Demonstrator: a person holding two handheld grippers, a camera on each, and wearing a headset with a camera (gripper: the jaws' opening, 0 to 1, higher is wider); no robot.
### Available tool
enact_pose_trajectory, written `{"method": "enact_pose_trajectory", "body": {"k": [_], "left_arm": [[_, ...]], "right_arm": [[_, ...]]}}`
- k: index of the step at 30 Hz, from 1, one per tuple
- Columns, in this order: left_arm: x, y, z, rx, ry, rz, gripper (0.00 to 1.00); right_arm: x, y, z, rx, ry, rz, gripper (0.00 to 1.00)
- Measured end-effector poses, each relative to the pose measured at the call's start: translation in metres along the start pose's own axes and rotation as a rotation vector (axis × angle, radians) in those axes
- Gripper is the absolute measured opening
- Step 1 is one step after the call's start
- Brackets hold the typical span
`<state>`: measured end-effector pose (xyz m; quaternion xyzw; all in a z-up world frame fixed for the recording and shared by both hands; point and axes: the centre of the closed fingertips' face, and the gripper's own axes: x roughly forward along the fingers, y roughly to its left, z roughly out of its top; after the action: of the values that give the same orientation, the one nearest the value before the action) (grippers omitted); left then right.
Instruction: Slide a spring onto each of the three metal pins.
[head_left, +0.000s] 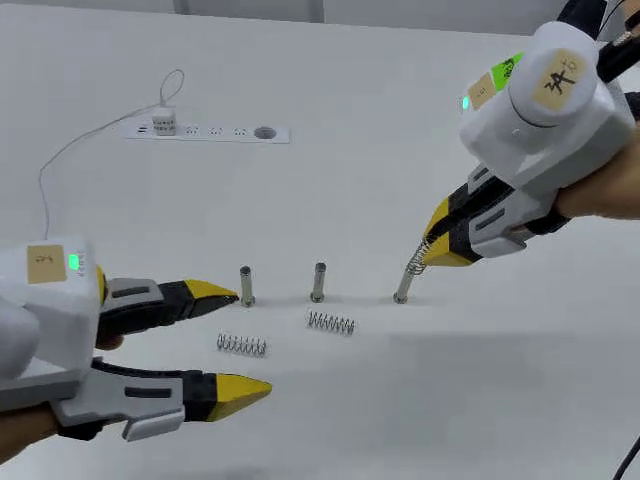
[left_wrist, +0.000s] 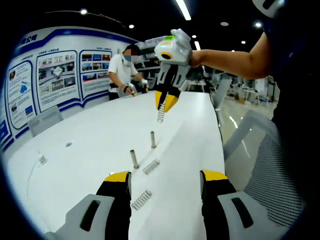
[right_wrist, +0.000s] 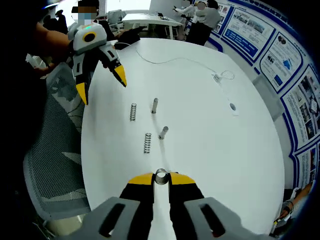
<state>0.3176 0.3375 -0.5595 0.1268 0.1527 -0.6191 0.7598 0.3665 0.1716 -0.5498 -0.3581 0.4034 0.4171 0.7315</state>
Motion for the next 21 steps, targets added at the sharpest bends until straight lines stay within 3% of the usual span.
{"method": "enact_pose_trajectory", "body": {"k": [8,21], "left_arm": [[-0.010,0.014,0.003,-0.025,-0.024,0.057,0.62],[-0.011,0.017,0.004,-0.023,-0.022,0.066,0.64]], "right_arm": [[0.018,-0.017,-0.011,0.019,0.043,-0.003,0.11],[0.039,-0.022,-0.017,0.045,0.077,0.027,0.11]]}}
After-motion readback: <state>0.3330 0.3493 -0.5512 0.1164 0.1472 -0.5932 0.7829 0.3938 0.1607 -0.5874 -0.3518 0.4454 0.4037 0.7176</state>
